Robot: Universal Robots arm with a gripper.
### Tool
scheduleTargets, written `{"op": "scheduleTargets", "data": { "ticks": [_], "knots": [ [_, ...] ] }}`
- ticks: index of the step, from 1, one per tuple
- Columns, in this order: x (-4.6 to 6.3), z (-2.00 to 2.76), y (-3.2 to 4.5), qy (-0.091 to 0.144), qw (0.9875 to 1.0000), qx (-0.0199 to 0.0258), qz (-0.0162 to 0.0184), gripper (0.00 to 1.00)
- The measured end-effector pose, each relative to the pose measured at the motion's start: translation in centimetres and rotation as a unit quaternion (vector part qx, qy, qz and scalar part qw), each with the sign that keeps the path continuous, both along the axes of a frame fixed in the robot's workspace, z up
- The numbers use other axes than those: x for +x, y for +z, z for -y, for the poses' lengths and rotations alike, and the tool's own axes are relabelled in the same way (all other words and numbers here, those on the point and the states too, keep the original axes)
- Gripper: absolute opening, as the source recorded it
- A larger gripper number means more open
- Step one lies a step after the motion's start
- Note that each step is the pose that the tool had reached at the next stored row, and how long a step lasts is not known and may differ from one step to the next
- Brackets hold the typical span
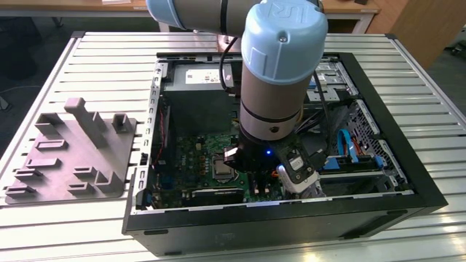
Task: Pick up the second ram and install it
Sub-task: 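Press down the second ram until it locks into place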
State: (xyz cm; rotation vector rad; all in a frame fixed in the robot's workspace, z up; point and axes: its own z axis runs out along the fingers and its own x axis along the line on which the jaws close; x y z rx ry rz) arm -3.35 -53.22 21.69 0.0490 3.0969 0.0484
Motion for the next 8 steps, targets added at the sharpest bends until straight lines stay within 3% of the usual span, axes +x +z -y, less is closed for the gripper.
{"op": "scheduleTargets", "data": {
  "ticks": [8],
  "knots": [
    [0.0,0.0,-0.26,0.0,1.0,-0.0001,-0.0001,0.1]
  ]
}}
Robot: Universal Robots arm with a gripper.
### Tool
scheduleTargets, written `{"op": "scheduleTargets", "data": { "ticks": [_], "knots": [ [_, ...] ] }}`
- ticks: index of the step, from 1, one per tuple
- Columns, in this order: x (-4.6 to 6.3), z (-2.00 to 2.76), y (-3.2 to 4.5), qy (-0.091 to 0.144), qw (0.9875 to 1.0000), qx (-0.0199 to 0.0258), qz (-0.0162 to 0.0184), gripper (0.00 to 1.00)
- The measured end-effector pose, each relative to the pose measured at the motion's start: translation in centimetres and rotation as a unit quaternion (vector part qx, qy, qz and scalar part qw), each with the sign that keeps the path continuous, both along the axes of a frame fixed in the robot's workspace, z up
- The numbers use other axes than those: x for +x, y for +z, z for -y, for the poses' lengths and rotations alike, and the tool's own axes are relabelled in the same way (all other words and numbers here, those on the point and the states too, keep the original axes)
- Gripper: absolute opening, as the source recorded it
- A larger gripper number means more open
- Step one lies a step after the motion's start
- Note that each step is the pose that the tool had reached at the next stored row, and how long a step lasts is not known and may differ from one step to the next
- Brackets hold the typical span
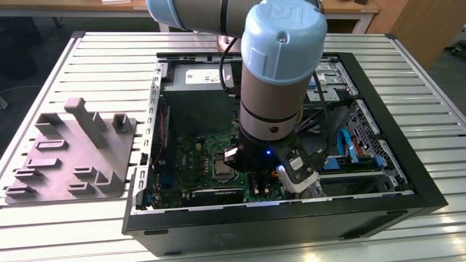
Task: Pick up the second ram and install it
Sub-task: 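Press down the second ram until it locks into place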
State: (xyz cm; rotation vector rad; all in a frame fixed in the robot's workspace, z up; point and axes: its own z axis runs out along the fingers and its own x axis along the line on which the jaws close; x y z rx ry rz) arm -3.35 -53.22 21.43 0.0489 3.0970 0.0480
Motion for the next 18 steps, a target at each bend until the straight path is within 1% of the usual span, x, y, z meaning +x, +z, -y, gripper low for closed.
{"op": "scheduleTargets", "data": {
  "ticks": [3,5,7,12,16,18],
  "knots": [
    [0.0,-0.01,0.13,0.0,1.0,0.0003,0.0001,0.1],
    [0.0,-0.05,0.46,0.0,1.0,0.002,0.0006,0.1],
    [0.0,0.0,1.19,0.0,1.0,0.0003,0.0001,0.1],
    [0.0,0.0,2.62,0.0,1.0,0.0002,0.0001,0.1],
    [0.0,-0.06,2.7,0.0,1.0,0.0002,0.0001,0.1],
    [0.0,-0.25,2.68,0.0,1.0,0.0006,0.0001,0.1]
  ]
}}
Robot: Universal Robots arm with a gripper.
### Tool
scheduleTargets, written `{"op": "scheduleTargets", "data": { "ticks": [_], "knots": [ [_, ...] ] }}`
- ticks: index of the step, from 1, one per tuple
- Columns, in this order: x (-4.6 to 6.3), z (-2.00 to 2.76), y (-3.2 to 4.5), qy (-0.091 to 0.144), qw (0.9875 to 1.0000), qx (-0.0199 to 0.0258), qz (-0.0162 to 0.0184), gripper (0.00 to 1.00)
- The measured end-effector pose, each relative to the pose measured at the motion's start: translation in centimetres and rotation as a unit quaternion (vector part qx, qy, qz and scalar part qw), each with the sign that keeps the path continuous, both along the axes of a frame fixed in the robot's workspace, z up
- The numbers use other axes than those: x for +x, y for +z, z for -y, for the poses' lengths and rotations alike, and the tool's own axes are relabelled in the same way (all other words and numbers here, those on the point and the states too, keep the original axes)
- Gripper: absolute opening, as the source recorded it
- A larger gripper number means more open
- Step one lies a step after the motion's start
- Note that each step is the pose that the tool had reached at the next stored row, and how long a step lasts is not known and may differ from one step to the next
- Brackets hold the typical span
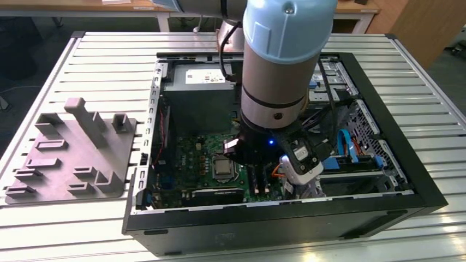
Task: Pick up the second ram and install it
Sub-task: 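Press down the second ram until it locks into place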
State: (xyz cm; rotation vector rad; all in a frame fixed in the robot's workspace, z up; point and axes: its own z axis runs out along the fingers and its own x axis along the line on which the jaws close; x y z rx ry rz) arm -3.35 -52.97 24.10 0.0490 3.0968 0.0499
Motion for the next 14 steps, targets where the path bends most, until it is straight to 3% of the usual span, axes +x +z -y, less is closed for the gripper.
{"op": "scheduleTargets", "data": {
  "ticks": [5,14],
  "knots": [
    [0.0,-0.83,-0.07,0.0,1.0,0.0012,0.0001,0.1],
    [0.0,-3.04,-0.17,0.0,1.0,0.0023,0.0001,0.1]
  ]
}}
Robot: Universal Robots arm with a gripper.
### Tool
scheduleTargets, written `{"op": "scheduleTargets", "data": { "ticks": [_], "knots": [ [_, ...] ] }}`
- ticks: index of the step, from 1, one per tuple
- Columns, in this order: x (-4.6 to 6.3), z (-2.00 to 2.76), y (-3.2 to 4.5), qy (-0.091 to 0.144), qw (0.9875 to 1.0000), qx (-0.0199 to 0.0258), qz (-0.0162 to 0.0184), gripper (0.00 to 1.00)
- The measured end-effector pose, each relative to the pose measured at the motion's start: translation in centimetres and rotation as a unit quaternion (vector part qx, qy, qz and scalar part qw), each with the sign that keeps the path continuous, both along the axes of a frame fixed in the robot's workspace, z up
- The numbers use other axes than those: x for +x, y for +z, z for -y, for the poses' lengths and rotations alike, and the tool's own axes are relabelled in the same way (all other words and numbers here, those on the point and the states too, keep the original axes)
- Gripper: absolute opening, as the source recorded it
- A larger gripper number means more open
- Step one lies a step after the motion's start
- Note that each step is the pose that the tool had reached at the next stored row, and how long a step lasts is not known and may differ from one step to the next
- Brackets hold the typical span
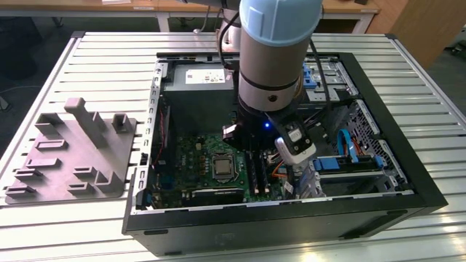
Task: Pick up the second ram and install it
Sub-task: 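Press down the second ram until it locks into place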
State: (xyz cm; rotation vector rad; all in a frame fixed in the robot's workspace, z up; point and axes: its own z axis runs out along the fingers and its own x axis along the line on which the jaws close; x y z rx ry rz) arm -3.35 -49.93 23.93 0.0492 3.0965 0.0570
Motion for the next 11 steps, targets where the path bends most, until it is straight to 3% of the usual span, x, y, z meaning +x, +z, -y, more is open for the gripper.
{"op": "scheduleTargets", "data": {
  "ticks": [3,7,11],
  "knots": [
    [0.0,-0.41,0.11,0.0,1.0,-0.0001,-0.0001,0.1],
    [0.0,-0.43,0.77,0.0,1.0,-0.0001,0.0,0.1],
    [0.0,-0.42,0.77,0.0,1.0,-0.0001,0.0,0.1]
  ]
}}
